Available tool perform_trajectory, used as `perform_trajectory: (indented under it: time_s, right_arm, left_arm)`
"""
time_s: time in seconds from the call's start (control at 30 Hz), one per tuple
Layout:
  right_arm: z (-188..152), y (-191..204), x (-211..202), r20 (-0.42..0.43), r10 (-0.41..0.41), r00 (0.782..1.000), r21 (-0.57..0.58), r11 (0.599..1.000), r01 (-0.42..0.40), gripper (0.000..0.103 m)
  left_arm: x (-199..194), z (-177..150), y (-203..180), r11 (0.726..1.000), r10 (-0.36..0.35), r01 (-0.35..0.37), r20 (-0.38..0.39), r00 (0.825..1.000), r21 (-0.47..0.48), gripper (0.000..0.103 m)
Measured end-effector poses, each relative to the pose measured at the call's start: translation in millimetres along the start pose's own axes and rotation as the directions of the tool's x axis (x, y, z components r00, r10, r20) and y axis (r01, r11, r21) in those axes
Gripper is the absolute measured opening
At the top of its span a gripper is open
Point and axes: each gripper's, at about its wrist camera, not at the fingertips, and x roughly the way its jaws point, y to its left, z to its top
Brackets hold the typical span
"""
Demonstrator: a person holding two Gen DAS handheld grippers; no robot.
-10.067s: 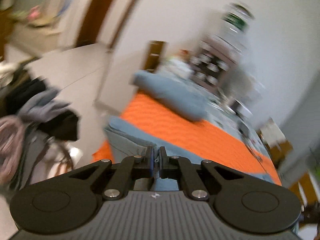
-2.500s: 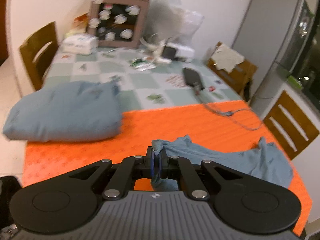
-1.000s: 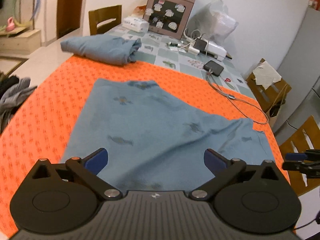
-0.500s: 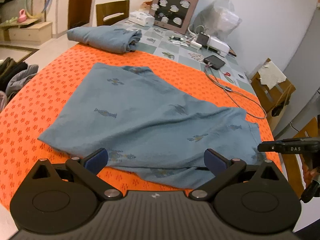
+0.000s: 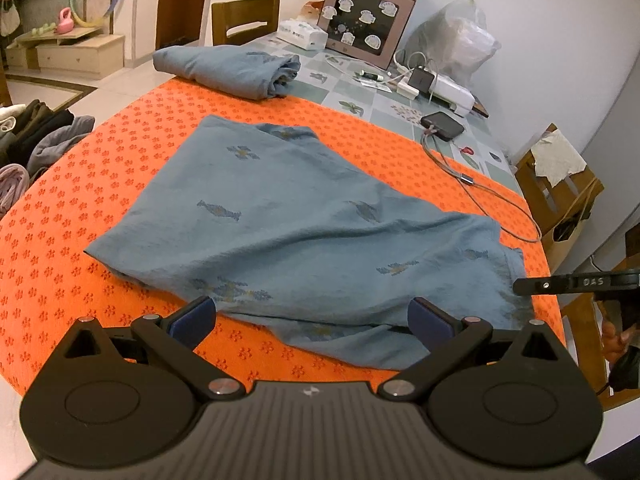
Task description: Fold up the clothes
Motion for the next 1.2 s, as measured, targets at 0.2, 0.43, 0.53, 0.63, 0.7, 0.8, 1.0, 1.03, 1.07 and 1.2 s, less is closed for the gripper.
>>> perform_trajectory:
  time_s: [0.2, 0.43, 0.53, 0.63, 0.7, 0.8, 1.0, 1.03, 1.07, 1.2]
  right_arm:
    - [-5.9, -15.1, 11.7, -0.02, 0.062, 0.998, 0.058, 0.996, -0.061, 0.008]
    - [-5.0, -8.6, -37.2, 0.052, 0.154, 0.987, 0.087, 0.984, -0.158, 0.002]
    - [-8.7, -8.1, -53.5, 0.045, 0.158, 0.986, 0.093, 0.983, -0.161, 0.003]
    - [-18.4, -11.8, -47.3, -0.007, 0.122, 0.992, 0.083, 0.989, -0.121, 0.003]
    - [-23.8, -12.2, -41.1, -0.037, 0.063, 0.997, 0.046, 0.997, -0.061, 0.007]
    - [-24.6, -11.6, -40.7, -0.036, -0.001, 0.999, -0.004, 1.0, 0.001, 0.008]
    - [6.1, -16.3, -53.7, 0.095, -0.026, 0.995, -0.019, 0.999, 0.027, 0.025]
    - [12.5, -18.2, -50.8, 0.107, -0.032, 0.994, -0.02, 0.999, 0.035, 0.025]
    - [19.1, -20.4, -46.6, 0.115, -0.039, 0.993, -0.02, 0.999, 0.041, 0.026]
    - [41.2, -34.0, -19.9, 0.127, -0.065, 0.99, -0.012, 0.998, 0.067, 0.044]
  left_arm:
    - [1.8, 0.9, -1.5, 1.0, 0.005, -0.005, -0.009, 1.0, 0.006, 0.103]
    - [5.4, 5.6, -5.4, 1.0, -0.006, 0.007, -0.009, 1.0, 0.027, 0.103]
    - [9.4, 7.2, -8.2, 0.999, -0.019, 0.019, -0.017, 1.0, 0.034, 0.103]
    - [14.2, 8.8, -12.5, 0.998, -0.03, 0.031, -0.029, 0.999, 0.047, 0.103]
    - [16.1, 10.6, -16.2, 0.997, -0.037, 0.039, -0.033, 0.999, 0.064, 0.103]
    - [16.9, 13.5, -23.1, 0.994, -0.048, 0.051, -0.03, 0.998, 0.1, 0.103]
    - [21.7, 16.0, -34.5, 0.988, -0.068, 0.073, -0.039, 0.997, 0.137, 0.103]
    - [22.9, 16.0, -36.0, 0.987, -0.069, 0.075, -0.043, 0.997, 0.141, 0.103]
    - [23.7, 16.0, -37.4, 0.986, -0.071, 0.077, -0.045, 0.996, 0.145, 0.103]
    - [23.9, 16.7, -40.3, 0.985, -0.077, 0.082, -0.04, 0.996, 0.152, 0.103]
